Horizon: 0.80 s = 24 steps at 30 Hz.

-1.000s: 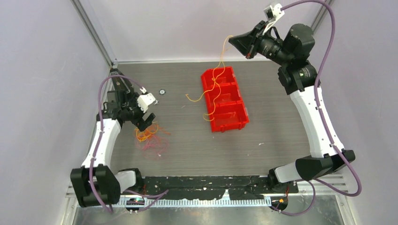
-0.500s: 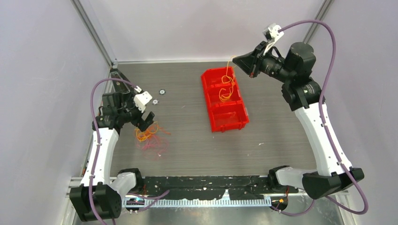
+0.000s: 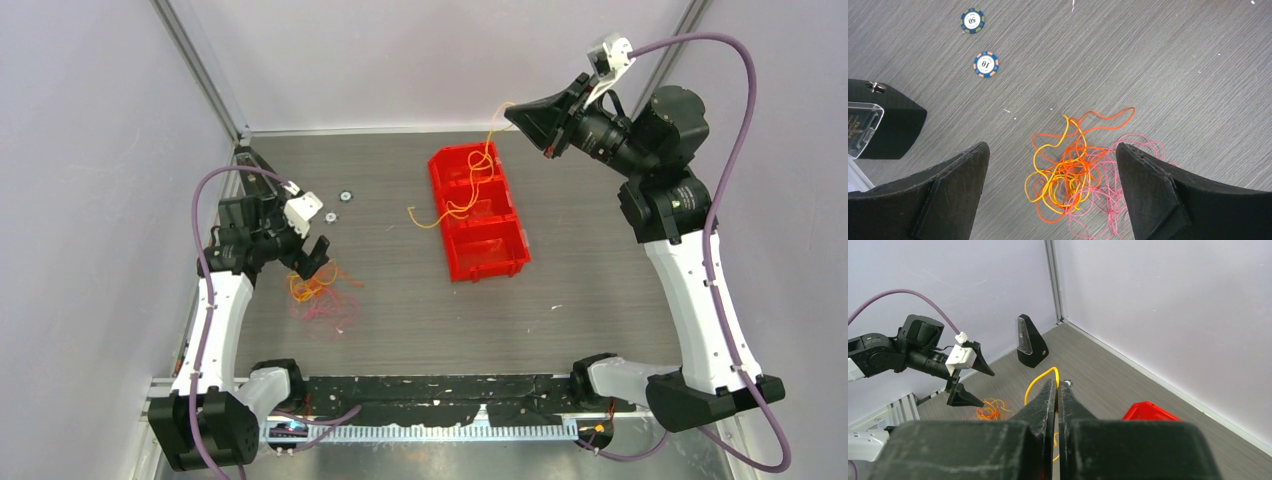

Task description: Untangle the cables

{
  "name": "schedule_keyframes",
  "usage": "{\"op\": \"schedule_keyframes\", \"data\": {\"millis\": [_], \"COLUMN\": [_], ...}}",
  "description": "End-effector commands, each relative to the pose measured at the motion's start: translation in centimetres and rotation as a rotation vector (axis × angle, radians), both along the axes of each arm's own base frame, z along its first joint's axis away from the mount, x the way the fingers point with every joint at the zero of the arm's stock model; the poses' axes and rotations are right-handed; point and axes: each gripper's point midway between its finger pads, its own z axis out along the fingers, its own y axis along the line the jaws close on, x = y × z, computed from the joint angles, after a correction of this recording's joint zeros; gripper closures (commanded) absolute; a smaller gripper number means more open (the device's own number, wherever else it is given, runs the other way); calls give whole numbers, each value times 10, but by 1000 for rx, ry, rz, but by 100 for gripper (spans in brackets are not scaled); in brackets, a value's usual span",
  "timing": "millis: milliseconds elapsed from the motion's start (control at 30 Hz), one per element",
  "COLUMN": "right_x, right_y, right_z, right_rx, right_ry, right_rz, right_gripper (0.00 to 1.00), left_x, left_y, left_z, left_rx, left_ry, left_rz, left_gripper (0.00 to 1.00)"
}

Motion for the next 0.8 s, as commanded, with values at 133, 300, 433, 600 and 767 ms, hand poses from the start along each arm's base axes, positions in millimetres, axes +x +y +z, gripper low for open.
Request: {"op": "schedule_keyframes", "data": {"millis": [133,300,433,600,767], "right_x": [4,11,20,36,41], "right_y": [0,-5,-13,-29,-23], "right_z": [-18,-71,-117,-158,-128], "right_rx": [-18,-93,-194,-326,-249], "right_ry": [6,70,82,61,62], "right_rz": [-5,-38,-74,-135,-93], "right_gripper": [95,95,95,95,95], "left_x": [4,1,0,-1,-1], "left_y": [-5,-4,-3,-2,-1], "left_z": [13,7,7,3,0], "left_rx": [-21,-14,-8,3,15], "left_ry": [-50,-40,-45,-39,-38], "left_rz": [-13,-11,-13,-12,-17], "left_gripper": [1,0,0,1,1]}}
